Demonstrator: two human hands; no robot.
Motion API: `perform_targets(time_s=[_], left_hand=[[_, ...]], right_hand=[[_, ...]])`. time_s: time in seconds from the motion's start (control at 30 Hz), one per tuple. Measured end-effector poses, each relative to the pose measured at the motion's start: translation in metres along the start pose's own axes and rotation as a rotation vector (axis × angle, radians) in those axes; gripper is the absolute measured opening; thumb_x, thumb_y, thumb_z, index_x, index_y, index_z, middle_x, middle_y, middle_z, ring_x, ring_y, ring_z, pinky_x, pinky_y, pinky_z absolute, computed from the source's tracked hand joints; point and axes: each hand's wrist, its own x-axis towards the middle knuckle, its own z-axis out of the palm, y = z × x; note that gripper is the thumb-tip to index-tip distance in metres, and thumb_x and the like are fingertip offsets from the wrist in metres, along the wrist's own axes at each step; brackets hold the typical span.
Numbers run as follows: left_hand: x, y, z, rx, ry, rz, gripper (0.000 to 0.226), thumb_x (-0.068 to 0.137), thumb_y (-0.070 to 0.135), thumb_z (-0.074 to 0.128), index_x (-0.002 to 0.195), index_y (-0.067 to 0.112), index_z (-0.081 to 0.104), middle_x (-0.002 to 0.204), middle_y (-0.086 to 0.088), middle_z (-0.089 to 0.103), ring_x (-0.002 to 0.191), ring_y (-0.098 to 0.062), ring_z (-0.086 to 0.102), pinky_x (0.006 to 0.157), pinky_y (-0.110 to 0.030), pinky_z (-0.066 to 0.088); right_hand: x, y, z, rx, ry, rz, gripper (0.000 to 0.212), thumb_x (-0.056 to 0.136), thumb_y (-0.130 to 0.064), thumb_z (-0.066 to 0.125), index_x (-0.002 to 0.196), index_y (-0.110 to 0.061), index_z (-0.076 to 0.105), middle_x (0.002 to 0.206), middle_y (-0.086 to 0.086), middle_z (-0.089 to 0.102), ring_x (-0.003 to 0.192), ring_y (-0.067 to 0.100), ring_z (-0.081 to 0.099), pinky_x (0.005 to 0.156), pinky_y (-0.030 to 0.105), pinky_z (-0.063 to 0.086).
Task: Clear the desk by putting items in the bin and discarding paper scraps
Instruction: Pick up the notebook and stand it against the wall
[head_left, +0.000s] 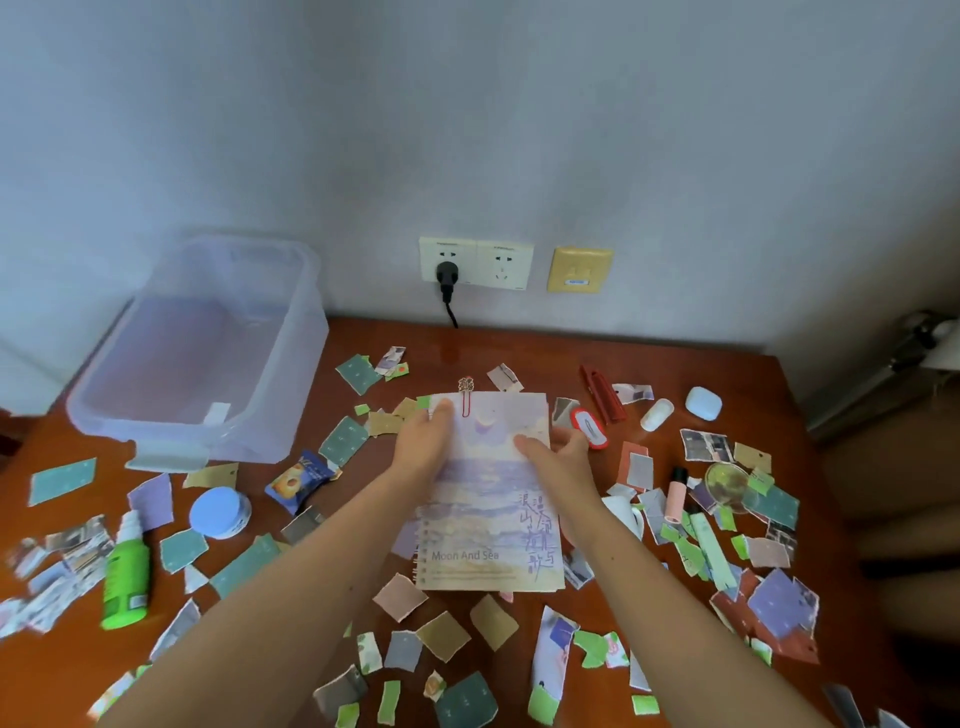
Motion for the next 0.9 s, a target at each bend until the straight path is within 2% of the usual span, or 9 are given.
perform_targets(time_s=[0.17, 0.23, 0.3, 0.37, 0.47, 0.53, 0.67, 0.77, 0.9], left_hand=[[-0.009, 0.026, -0.065, -0.027, 0.071, 0.126, 0.038, 0.094, 0.039, 0.052, 0.084, 0.003, 0.061, 0.079, -0.011, 0.058, 0.071, -0.022, 0.055, 0.064, -0.032, 0.043], [-0.015, 0.035, -0.093, -0.098, 0.038, 0.151, 0.034, 0.092, 0.035, 0.058, 0.093, 0.003, 0.068, 0.084, -0.007, 0.071, 0.071, -0.02, 0.066, 0.062, -0.03, 0.053], [-0.019, 0.045, -0.122, -0.147, 0.047, 0.208, 0.026, 0.091, 0.031, 0.062, 0.101, 0.008, 0.069, 0.085, -0.003, 0.072, 0.07, -0.014, 0.068, 0.054, -0.021, 0.051], [-0.024, 0.058, -0.154, -0.148, 0.092, 0.302, 0.021, 0.092, 0.028, 0.062, 0.102, 0.011, 0.069, 0.087, 0.0, 0.07, 0.072, -0.011, 0.064, 0.053, -0.015, 0.047], [-0.029, 0.071, -0.207, -0.125, 0.083, 0.414, 0.009, 0.091, 0.023, 0.062, 0.089, 0.019, 0.069, 0.085, 0.001, 0.07, 0.075, -0.013, 0.064, 0.068, -0.026, 0.05], [-0.026, 0.075, -0.245, -0.107, 0.072, 0.448, 0.01, 0.089, 0.02, 0.062, 0.092, 0.016, 0.071, 0.088, -0.001, 0.072, 0.078, -0.014, 0.066, 0.075, -0.029, 0.051], [-0.002, 0.078, -0.328, -0.079, 0.139, 0.395, 0.022, 0.076, 0.03, 0.065, 0.087, 0.011, 0.065, 0.075, -0.002, 0.059, 0.069, -0.019, 0.056, 0.069, -0.035, 0.046], [0.021, 0.075, -0.386, -0.079, 0.215, 0.338, 0.031, 0.076, 0.032, 0.065, 0.101, 0.015, 0.059, 0.084, 0.003, 0.062, 0.075, -0.018, 0.06, 0.076, -0.04, 0.057], [0.055, 0.068, -0.45, -0.087, 0.274, 0.359, 0.029, 0.088, 0.02, 0.061, 0.112, 0.017, 0.044, 0.09, 0.012, 0.05, 0.076, -0.001, 0.051, 0.061, -0.021, 0.04]], right_hand=[[-0.014, -0.029, 0.045, -0.087, -0.069, -0.152, 0.009, 0.088, -0.017, 0.068, 0.094, -0.022, 0.063, 0.103, 0.007, 0.072, 0.093, 0.022, 0.07, 0.086, 0.041, 0.057], [-0.022, -0.044, 0.072, -0.065, -0.088, -0.216, 0.015, 0.088, -0.015, 0.066, 0.103, -0.017, 0.063, 0.103, 0.007, 0.072, 0.093, 0.024, 0.07, 0.083, 0.041, 0.058], [-0.029, -0.059, 0.1, -0.067, -0.089, -0.249, 0.021, 0.088, -0.016, 0.064, 0.109, -0.011, 0.061, 0.105, 0.009, 0.07, 0.094, 0.026, 0.068, 0.08, 0.039, 0.056], [-0.034, -0.072, 0.131, -0.055, -0.12, -0.283, 0.017, 0.088, -0.015, 0.063, 0.104, -0.011, 0.062, 0.104, 0.011, 0.07, 0.095, 0.03, 0.068, 0.085, 0.045, 0.055], [-0.043, -0.089, 0.185, -0.022, -0.157, -0.327, 0.008, 0.089, -0.011, 0.062, 0.096, -0.014, 0.063, 0.103, 0.013, 0.071, 0.098, 0.032, 0.068, 0.09, 0.049, 0.054], [-0.048, -0.097, 0.224, -0.014, -0.171, -0.343, 0.005, 0.089, -0.011, 0.062, 0.092, -0.016, 0.062, 0.103, 0.013, 0.071, 0.096, 0.032, 0.068, 0.089, 0.05, 0.054], [-0.055, -0.109, 0.31, 0.037, -0.222, -0.348, 0.002, 0.09, -0.008, 0.061, 0.089, -0.01, 0.061, 0.098, 0.019, 0.068, 0.084, 0.028, 0.064, 0.085, 0.051, 0.054], [-0.053, -0.115, 0.376, 0.095, -0.242, -0.314, 0.004, 0.091, -0.006, 0.059, 0.088, -0.009, 0.06, 0.091, 0.015, 0.068, 0.079, 0.026, 0.064, 0.077, 0.043, 0.055], [-0.043, -0.12, 0.452, 0.071, -0.278, -0.251, 0.004, 0.092, -0.006, 0.055, 0.094, -0.007, 0.059, 0.094, 0.015, 0.066, 0.082, 0.028, 0.064, 0.079, 0.046, 0.056]])
